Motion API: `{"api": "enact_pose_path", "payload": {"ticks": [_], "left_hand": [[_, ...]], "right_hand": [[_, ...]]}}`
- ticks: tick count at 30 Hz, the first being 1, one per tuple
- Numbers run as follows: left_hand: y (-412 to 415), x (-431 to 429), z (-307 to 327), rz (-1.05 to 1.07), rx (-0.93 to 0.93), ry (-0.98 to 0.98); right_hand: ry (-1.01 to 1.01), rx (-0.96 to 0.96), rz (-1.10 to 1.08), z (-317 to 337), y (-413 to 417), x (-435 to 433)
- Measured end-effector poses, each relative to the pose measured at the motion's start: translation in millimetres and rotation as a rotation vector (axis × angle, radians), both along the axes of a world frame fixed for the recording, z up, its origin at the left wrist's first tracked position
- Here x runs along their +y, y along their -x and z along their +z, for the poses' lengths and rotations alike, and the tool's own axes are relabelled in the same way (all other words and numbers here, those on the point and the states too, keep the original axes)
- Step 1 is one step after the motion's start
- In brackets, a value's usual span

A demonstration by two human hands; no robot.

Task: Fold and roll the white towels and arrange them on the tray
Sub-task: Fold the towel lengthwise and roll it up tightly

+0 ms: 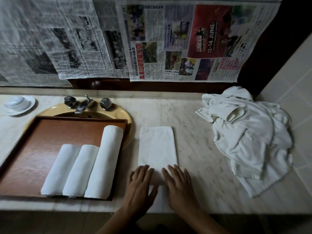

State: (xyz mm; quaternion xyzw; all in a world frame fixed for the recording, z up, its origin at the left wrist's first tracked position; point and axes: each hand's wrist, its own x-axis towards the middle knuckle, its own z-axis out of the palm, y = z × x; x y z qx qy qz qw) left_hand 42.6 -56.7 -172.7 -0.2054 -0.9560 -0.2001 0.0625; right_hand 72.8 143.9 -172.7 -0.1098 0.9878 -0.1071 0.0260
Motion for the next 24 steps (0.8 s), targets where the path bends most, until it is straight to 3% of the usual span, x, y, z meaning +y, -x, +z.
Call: {"api": "enact_pose_path", "payload": {"ticks": [6,14,24], "left_hand": [[6.6,-7.9,-15.7,-0.166,-0.109,0.168],[52.8,-16.3,15.0,-0.201,-0.281,0.344],[21.6,-40.3,19.6,-0.157,-0.456,0.108]], "right_hand": [[-0.05,-0.07,-0.018,5.9,15.9,-2.3],[-0.09,-0.174,0.034,24.8,42.3,6.3],[-0.148,-0.328,0.123,41.2,18.2,21.4]]}}
